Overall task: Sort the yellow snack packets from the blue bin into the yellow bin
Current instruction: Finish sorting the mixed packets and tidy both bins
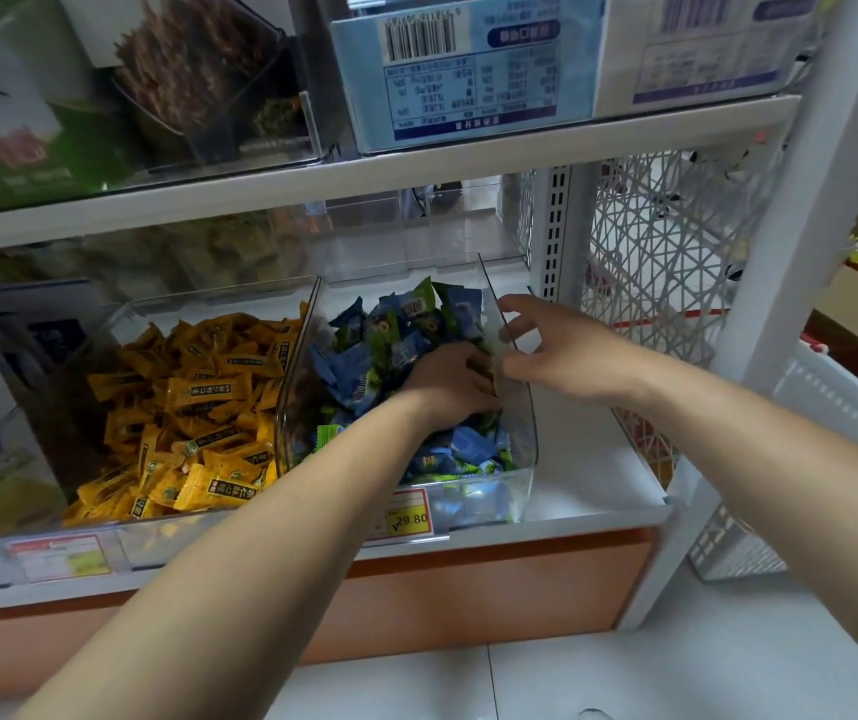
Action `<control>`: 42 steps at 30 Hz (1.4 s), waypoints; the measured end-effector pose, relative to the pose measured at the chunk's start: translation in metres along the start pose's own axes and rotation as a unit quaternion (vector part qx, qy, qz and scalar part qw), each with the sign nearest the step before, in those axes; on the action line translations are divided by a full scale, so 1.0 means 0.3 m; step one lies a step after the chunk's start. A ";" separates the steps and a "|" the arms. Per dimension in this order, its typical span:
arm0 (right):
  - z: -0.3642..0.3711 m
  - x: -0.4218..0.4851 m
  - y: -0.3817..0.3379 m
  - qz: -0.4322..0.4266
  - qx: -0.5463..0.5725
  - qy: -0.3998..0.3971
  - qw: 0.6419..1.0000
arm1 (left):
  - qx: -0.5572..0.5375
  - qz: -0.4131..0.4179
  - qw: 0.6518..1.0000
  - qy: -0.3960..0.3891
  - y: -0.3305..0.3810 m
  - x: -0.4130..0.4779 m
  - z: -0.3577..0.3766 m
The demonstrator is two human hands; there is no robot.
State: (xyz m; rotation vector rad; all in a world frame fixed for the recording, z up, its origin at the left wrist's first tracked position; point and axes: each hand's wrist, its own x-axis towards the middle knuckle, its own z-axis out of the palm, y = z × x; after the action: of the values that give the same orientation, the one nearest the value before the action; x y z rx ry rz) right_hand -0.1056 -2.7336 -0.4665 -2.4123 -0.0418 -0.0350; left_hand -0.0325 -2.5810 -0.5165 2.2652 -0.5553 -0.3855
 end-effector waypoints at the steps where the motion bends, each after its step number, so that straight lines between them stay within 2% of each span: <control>1: 0.000 0.001 0.002 -0.001 0.000 0.002 1.000 | -0.027 0.003 1.000 0.014 0.002 -0.005 -0.003; 5: -0.001 0.007 0.008 -0.004 0.000 0.000 1.000 | -0.104 0.000 0.992 0.065 0.008 -0.013 -0.004; 15: -0.001 0.014 0.020 -0.004 0.009 -0.003 1.000 | -0.029 -0.001 0.993 0.110 0.001 0.018 0.020; 20: -0.001 0.012 0.021 0.001 0.015 -0.007 1.000 | 0.025 -0.016 0.995 0.096 0.004 0.027 0.014; 26: -0.003 0.008 0.016 0.002 0.015 -0.007 1.000 | 0.029 -0.043 0.994 0.097 0.016 0.027 0.012; 31: -0.016 0.015 0.008 -0.017 -0.045 0.009 0.999 | 0.016 -0.012 0.995 0.098 0.064 -0.030 -0.045; 34: -0.028 0.004 -0.032 -0.092 -0.112 0.071 0.987 | -0.072 0.002 0.992 0.108 0.104 -0.105 -0.119; 37: -0.021 -0.007 -0.095 -0.152 -0.143 0.056 0.976 | -0.253 0.008 0.960 0.120 0.121 -0.203 -0.208; 39: -0.004 -0.017 -0.140 -0.146 -0.093 0.044 0.984 | -0.332 0.007 0.934 0.129 0.122 -0.268 -0.254; 42: 0.036 -0.026 -0.208 -0.151 0.007 0.062 0.987 | -0.348 0.040 0.927 0.134 0.094 -0.351 -0.303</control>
State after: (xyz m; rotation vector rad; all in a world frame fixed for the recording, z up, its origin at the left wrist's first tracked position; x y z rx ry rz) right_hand -0.1158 -2.6801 -0.4333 -2.3650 -0.3483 -0.3222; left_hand -0.0913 -2.4907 -0.4243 1.5656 -0.2981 -0.1821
